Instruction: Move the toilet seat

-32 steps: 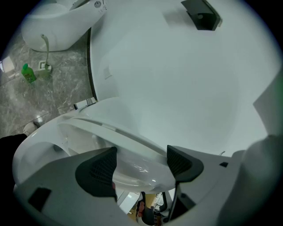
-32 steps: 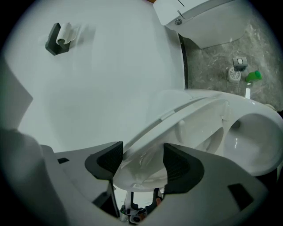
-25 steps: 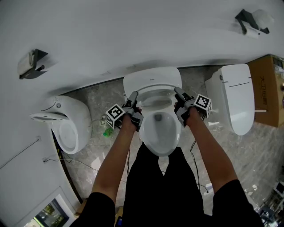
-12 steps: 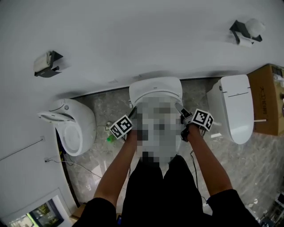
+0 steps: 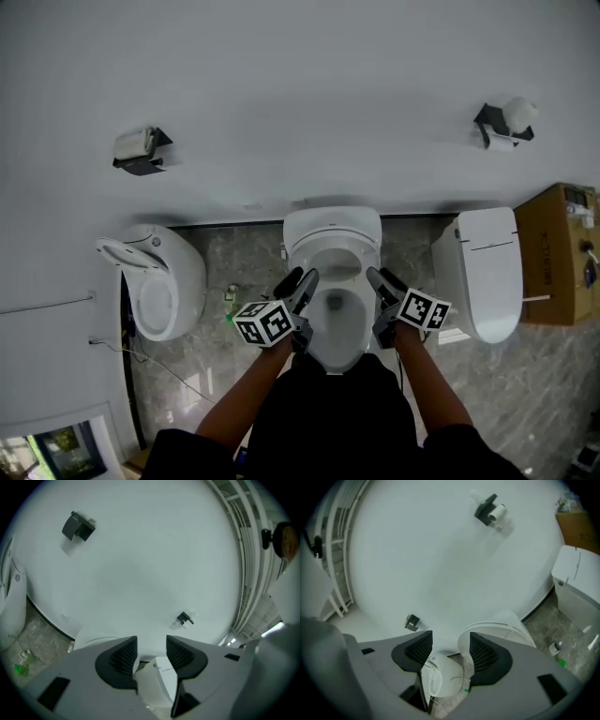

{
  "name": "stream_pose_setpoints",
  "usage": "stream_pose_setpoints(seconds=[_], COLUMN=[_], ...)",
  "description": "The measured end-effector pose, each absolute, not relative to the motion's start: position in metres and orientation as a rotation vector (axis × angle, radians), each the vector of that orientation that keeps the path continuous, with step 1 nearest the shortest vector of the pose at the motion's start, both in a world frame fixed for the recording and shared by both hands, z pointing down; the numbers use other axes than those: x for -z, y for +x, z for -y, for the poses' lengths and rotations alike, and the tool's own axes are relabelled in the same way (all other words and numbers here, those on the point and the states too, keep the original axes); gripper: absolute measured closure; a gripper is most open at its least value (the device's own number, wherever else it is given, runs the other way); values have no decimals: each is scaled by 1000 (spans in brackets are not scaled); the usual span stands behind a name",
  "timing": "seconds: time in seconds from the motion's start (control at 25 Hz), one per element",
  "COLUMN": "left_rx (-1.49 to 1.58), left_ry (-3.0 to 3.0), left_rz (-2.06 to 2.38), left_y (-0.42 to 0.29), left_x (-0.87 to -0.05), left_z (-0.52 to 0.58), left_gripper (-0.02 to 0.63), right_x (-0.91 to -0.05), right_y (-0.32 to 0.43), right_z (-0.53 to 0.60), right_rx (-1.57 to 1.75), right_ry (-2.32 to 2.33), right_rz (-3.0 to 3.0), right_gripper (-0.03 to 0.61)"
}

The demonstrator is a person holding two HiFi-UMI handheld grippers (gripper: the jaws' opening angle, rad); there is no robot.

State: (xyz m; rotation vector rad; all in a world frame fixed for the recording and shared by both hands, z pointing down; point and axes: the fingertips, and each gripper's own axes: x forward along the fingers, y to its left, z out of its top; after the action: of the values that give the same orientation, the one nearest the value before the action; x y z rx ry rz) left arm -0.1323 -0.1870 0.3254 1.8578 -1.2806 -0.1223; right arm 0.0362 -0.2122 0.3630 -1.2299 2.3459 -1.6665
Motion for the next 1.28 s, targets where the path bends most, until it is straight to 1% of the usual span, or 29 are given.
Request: stream_pose_setpoints(seconds=[0.08, 0.12, 0.2, 0.28, 0.4, 0.56, 0.68, 0.92, 1.28], left_rx=[80, 79, 88, 25, -135, -95, -87, -111, -60], left_ry=[1915, 1945, 1999, 2049, 2164, 2238, 2270, 2294, 2282], left_rz=[1338, 1365, 1402, 1436, 1493, 1514, 1559, 1574, 1583], left_y=[-132, -131, -129, -126, -120, -120, -127, -135, -148], left_x=[-308, -298, -279, -268, -250, -223, -211, -202, -188], left_z=[176, 171, 165, 156, 145, 140, 141, 142, 146], left_gripper=[455, 479, 566, 593, 597, 597, 598, 598, 598], right_x=[-343, -331, -308, -289, -267, -237, -224, -205, -193], right_y=[35, 35, 38, 38, 31, 14, 1, -15, -25], right_z=[199, 195, 187, 180, 170, 161, 161, 172, 181], right_rx=[1590, 1539, 1407, 1240, 981, 778, 704, 561, 493], right_ry=[-1205, -1203, -1227, -1275, -1353, -1394, -1416, -1428, -1442], right_rz=[-2433, -2471, -2560, -2678, -2859, -2925, -2911, -2954, -2978], right_gripper=[331, 365, 445, 499, 512, 527, 541, 545, 548])
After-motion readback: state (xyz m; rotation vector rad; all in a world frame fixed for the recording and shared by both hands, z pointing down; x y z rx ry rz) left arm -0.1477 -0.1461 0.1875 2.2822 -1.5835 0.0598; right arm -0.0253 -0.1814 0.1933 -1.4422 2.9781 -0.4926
